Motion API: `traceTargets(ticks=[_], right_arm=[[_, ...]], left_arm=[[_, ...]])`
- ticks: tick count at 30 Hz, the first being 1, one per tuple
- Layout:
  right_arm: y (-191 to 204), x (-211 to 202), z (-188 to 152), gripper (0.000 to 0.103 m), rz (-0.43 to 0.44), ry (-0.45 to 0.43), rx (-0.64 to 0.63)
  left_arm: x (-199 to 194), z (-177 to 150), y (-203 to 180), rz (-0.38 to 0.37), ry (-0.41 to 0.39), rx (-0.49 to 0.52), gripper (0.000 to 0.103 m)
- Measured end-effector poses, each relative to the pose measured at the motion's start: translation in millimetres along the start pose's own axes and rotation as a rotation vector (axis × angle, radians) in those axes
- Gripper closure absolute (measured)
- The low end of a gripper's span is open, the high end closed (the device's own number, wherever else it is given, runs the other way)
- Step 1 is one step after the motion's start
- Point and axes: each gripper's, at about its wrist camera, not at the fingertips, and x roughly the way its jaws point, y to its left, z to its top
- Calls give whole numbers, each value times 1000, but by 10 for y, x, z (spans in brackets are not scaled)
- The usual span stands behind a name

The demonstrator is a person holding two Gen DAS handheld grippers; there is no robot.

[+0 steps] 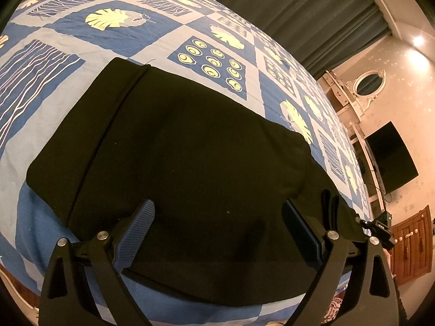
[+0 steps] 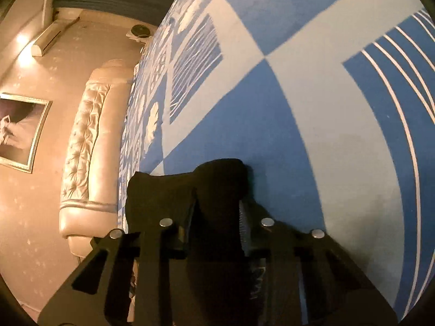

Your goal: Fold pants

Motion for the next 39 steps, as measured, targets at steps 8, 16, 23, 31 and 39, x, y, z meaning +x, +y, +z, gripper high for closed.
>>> traceTargets(ticks=[8,16,23,31,39], right_arm=[[381,-209,-200,51,-176,-73,-103],[979,-460,-944,22,-412,-251,-249],[1311,-395,-1448,19,-468,-308,-383],[1471,-215,-1587,17,-451,-258,-450],[1552,-104,-1641,17,-437,-224,-494]], left_arm=[[-13,-16,8,-31,-3,-8,6],[-2,-12,13,-36,-6,-10,6],[-1,-32,-15,-15,-6,6,6],[-139,19,19,-21,28,-32,6],[-596,343,474,-15,-16,-122,6]])
